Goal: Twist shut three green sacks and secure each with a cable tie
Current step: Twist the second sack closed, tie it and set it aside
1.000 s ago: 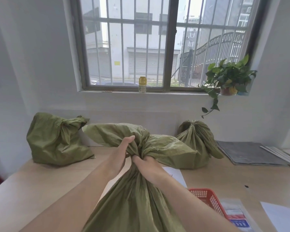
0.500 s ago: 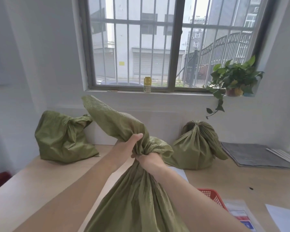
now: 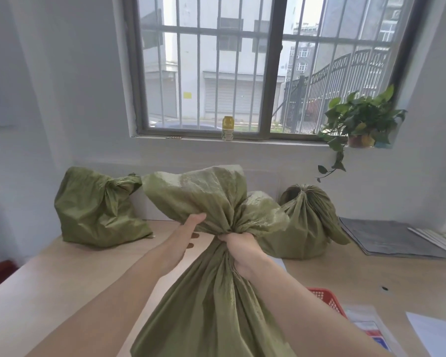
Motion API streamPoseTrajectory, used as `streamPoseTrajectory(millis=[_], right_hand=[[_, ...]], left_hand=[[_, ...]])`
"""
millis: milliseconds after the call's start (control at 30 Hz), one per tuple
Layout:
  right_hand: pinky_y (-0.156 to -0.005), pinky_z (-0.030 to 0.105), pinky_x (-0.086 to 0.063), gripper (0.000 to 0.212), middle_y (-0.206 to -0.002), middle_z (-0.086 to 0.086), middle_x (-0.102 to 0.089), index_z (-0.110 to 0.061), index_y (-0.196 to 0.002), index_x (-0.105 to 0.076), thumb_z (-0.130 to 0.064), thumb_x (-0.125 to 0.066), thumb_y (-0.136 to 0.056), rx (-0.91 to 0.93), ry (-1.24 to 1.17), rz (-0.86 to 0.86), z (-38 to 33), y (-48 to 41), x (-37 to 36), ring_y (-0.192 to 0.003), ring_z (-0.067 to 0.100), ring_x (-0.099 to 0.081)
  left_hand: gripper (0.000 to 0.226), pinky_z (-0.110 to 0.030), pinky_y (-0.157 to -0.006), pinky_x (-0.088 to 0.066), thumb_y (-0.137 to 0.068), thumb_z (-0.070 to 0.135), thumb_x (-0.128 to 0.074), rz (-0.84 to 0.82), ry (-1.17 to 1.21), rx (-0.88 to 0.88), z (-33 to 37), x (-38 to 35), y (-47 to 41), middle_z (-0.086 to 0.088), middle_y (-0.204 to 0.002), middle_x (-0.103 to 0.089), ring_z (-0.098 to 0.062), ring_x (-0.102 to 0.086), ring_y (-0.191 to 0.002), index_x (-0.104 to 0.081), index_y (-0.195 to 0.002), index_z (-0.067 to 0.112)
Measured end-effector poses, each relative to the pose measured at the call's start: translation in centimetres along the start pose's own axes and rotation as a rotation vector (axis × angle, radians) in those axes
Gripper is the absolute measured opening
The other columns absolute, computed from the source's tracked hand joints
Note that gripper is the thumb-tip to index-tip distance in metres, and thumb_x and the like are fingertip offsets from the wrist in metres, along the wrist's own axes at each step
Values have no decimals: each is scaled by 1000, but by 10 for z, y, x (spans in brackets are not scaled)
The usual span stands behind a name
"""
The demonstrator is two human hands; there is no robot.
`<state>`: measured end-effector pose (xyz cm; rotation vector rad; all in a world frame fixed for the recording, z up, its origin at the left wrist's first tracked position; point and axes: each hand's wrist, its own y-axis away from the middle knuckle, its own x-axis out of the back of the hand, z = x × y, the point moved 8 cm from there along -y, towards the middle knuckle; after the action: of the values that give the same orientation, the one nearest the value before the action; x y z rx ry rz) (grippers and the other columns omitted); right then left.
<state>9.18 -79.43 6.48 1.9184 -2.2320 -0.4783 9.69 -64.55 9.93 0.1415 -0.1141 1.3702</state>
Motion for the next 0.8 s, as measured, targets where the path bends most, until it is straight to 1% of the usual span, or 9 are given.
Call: streamPoseTrajectory(millis=[100, 167, 267, 367, 467, 533, 600, 733, 800], right_hand=[[-88, 49, -63, 40, -100, 12, -80, -6, -115, -72, -20, -83, -79, 52, -92, -16, -5, -1, 0, -93, 33, -77], [-89, 47, -63, 52, -99, 9, -80, -10, -114, -73, -27, -87, -67, 92, -97, 6, -11, -1, 1, -92, 30, -77], [-92, 45, -61, 50, -98, 7, -80, -11, -113, -74, -29, -85, -67, 110, -98, 43, -18, -1, 0, -94, 29, -76], [-100, 41, -54, 40, -102, 4, -77, -15, -101, -76, -38, -90, -72, 80, -79, 34, -21, 3, -2, -101, 26, -71], [-96, 36, -47, 49, -101, -3, -69, -22, -102, -66, -50, -91, -71, 67, 21, -3, -26, 10, -6, -99, 20, -63], [-95, 35, -49, 46, -100, -4, -68, -20, -105, -67, -49, -88, -76, 49, 133, -18, -29, 12, -4, -97, 20, -62], [-92, 34, -51, 32, -93, -5, -70, -17, -99, -71, -41, -84, -82, 49, 277, -48, -37, 15, -2, -89, 15, -63], [-97, 33, -49, 33, -93, -12, -60, -23, -111, -61, -32, -81, -86, 149, 500, -113, -57, 15, 3, -103, 16, -58], [-99, 31, -49, 43, -100, -11, -63, -25, -119, -62, -33, -83, -82, 247, 569, -135, -67, 14, -3, -108, 16, -60]], left_hand=[[59, -39, -110, -42, -77, 52, -62, -227, -11, 65, -16, -14, 0, 0, -132, -65, -16, -61, -121, -62, -126, 20], [54, -44, -110, -47, -80, 32, -69, -321, -72, 67, -20, -24, 2, -6, -129, -69, -21, -66, -119, -60, -131, 18], [60, -39, -105, -52, -76, 25, -82, -274, -221, -18, -15, -36, 3, 1, -122, -73, -13, -69, -114, -57, -130, 27], [80, -25, -99, -54, -71, 13, -91, -229, -171, -79, -17, -50, 1, 7, -122, -73, -2, -68, -113, -50, -139, 22], [89, -17, -94, -52, -66, 19, -96, -167, -140, -43, -31, -62, -6, 15, -121, -70, 6, -66, -110, -45, -138, 28], [91, -25, -101, -52, -63, 19, -98, -112, -78, 8, -38, -66, -10, 12, -123, -68, 1, -65, -112, -45, -137, 25], [97, -38, -107, -51, -57, 23, -99, -96, 26, 63, -44, -70, -14, 4, -125, -70, -11, -67, -116, -48, -140, 17], [117, -43, -105, -53, -27, 63, -100, 28, 34, 127, -57, -70, -29, 3, -120, -74, -17, -68, -115, -61, -129, 21], [109, -45, -103, -54, -26, 71, -97, 122, 43, 129, -67, -71, -42, 4, -116, -75, -18, -69, -114, -66, -120, 26]])
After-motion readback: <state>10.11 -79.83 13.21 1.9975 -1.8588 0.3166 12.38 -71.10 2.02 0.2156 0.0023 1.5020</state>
